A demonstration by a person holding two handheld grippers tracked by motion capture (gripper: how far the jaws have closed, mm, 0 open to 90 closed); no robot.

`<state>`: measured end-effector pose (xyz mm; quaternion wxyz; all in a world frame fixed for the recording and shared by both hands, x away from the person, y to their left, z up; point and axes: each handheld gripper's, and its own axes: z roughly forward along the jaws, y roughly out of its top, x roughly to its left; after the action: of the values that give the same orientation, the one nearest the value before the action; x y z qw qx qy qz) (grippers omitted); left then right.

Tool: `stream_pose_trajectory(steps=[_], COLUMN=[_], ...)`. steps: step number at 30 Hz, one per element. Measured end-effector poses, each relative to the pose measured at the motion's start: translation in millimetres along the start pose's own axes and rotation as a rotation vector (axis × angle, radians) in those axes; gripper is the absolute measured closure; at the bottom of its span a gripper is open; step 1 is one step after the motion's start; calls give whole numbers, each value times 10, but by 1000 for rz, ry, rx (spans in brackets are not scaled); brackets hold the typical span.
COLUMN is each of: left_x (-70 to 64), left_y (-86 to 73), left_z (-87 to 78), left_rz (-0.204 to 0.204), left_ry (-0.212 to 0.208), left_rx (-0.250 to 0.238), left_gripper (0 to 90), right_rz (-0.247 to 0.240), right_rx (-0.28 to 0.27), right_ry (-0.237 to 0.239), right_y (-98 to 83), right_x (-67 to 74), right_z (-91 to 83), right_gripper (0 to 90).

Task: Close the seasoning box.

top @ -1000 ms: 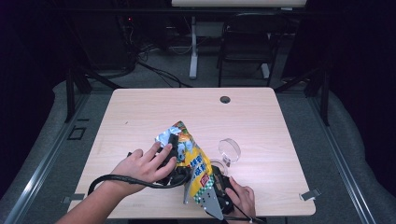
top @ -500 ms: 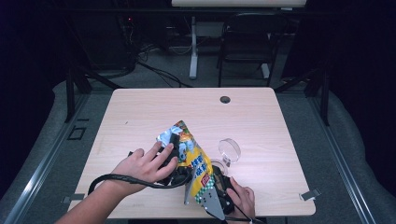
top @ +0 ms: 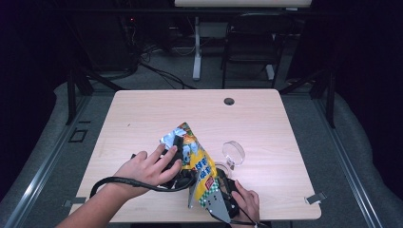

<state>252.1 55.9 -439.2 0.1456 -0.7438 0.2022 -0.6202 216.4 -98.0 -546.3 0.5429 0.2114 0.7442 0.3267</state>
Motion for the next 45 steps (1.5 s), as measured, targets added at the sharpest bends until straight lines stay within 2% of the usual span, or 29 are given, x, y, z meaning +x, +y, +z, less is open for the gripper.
stream_pose_trajectory(steps=[5,7,9,11,19,20,25,45], left_x=[3,-6,3,-2,5,20,16,35], left_y=[4,1,4,3,3,9,9,11], left_z=[0,3,1,1,-7,-9,-9,-39], left_rz=[4,-12,-4,-12,-9,8,-5,5], left_ry=[-1,-9,-4,-11,-15,0,-12,-5], left_rx=[1,1,0,2,5,0,4,4], left_gripper=[696,696,696,697,697,697,697,704], right_rz=[-5,-4,-3,-2,2,2,8,14], right_rx=[4,6,5,4,1,2,0,-3], right_ry=[-1,2,0,-1,1,1,2,2], right_y=[-2,-2,-1,-1,0,0,-3,2], right_x=[1,-3,-3,-2,-2,-2,-8,-9], right_z=[-1,-2,-2,-3,-5,-5,-3,-6], right_gripper=[711,711,711,711,711,711,711,711])
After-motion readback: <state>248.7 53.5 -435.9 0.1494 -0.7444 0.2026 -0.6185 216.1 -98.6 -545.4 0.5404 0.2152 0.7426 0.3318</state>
